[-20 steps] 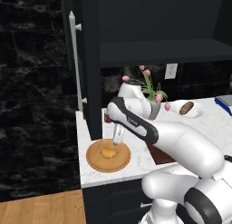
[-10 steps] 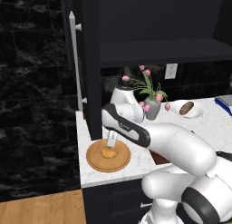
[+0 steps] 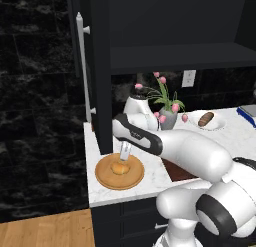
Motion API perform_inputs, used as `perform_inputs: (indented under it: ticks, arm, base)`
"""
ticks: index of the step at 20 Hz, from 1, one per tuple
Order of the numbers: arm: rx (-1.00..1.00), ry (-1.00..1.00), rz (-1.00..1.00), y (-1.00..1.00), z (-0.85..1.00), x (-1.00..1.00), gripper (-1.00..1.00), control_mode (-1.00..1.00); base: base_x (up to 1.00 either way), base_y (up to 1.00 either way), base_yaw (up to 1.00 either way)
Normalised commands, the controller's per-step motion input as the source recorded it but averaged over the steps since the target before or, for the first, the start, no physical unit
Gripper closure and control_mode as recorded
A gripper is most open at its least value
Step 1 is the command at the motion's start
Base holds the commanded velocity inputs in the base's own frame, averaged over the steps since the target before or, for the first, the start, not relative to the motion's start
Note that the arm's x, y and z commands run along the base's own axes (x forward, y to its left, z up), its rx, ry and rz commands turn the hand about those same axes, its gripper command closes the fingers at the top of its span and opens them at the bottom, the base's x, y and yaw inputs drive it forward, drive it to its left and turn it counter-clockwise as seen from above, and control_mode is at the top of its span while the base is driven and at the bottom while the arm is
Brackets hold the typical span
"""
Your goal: From the different types of pastries on the counter, select a croissant and place it on the cutting board. Then retrieve a jar of jam from the cabinet and place it alongside the croissant on the cutting board.
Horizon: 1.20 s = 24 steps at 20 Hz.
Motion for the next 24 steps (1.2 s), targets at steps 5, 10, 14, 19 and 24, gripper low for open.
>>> perform_inputs:
  ticks: [5,10,14,19,24]
  arm:
    - [0.00,0.05,0.00,-0.02,-0.19,0.00,-1.00,-1.00]
    - [0.00,0.00,0.00,0.00,-0.37,0.05,-1.00,-1.00]
    - [0.00,0.00,0.00,0.00,-0.42,0.17,-1.00,-1.00]
    - [0.00,0.06,0.00,-0.01,-0.15,0.02,-1.00,-1.00]
    - [0.00,0.09,-0.02,0.00,-0.16,0.00,-1.00,-1.00]
  base:
    - [0.00,0.00,0.00]
    - [0.00,0.00,0.00]
    - [0.00,0.00,0.00]
    - [0.00,0.00,0.00]
    - [0.00,0.00,0.00]
